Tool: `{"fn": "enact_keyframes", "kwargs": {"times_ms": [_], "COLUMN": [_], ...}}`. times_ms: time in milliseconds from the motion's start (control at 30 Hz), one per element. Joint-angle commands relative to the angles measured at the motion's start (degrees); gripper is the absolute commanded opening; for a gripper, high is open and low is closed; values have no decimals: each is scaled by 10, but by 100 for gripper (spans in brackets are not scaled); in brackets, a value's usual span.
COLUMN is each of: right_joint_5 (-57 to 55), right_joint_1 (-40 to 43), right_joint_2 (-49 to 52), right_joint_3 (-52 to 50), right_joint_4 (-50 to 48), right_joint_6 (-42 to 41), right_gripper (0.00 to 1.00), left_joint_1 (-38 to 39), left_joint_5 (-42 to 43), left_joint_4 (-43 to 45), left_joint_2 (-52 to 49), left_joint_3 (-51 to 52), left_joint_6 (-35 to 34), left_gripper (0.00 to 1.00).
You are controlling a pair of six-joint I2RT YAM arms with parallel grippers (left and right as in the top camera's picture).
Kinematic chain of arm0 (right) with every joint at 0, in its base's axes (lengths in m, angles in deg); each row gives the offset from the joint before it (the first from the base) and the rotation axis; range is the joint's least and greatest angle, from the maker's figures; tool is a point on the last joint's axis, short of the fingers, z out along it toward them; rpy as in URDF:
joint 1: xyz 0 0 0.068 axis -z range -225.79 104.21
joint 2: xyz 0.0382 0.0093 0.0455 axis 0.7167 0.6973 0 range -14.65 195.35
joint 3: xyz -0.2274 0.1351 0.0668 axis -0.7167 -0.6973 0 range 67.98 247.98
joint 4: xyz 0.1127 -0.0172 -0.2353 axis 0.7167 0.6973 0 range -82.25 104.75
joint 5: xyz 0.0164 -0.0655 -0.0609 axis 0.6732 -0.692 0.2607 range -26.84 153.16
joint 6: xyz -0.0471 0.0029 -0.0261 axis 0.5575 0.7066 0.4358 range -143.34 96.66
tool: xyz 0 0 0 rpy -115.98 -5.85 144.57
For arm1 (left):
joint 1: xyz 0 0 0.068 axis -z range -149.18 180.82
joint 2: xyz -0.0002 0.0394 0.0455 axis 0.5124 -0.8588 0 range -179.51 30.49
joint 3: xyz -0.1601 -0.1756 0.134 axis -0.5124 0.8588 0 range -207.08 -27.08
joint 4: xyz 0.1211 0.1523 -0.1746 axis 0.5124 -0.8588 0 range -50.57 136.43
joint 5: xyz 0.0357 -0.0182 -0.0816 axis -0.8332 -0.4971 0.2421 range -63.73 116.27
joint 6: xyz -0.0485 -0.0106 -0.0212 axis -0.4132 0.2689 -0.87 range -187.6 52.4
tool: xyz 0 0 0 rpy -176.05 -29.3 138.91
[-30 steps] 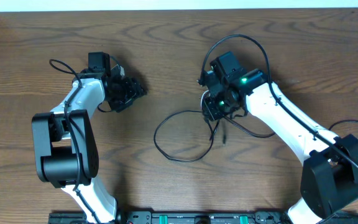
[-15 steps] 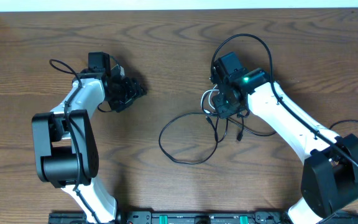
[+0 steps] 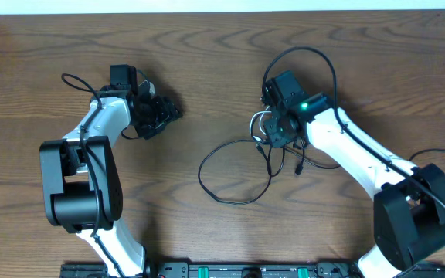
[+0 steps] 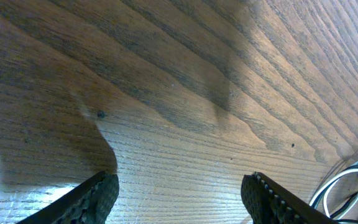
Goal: Untangle cables
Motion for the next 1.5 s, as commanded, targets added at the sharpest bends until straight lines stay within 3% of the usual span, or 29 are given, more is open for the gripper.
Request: {"fn": "enact_keyframes", "kwargs": {"times_ms": [0, 67, 167, 467, 767, 967, 1200, 1333, 1467], "right_joint_5": [-8, -16, -15, 185, 471, 685, 862, 904, 899], "right_joint_1": [1, 2, 6, 49, 134, 183, 216, 228, 234], "right_joint_2": [1, 1, -2, -14, -15, -15, -15, -15, -15], "right_joint_3": [-25, -33, -31, 9, 12, 12, 12, 12, 12], "right_joint_4": [-18, -25, -26, -24, -40, -93, -193, -276, -365], "right_joint_6": [16, 16, 15, 16, 16, 22, 18, -52, -177], "right_gripper": [24, 22, 1, 1, 1, 1, 1, 1, 1], "left_joint_1": [-1, -1, -1, -1, -1, -1, -1, -1, -1], "left_joint_5": [5, 5, 5, 5, 5, 5, 5, 5, 5], "left_joint_4": [-2, -2, -2, -2, -2, -2, -2, -2, -1], "left_joint_2": [-3, -3, -3, -3, -3, -3, -3, -3, -3], "left_joint_3": [2, 2, 2, 2, 2, 2, 2, 2, 2], "left_joint_6": [5, 5, 5, 5, 5, 5, 5, 5, 5], "left_gripper": [69, 69, 69, 69, 69, 69, 69, 69, 69]}}
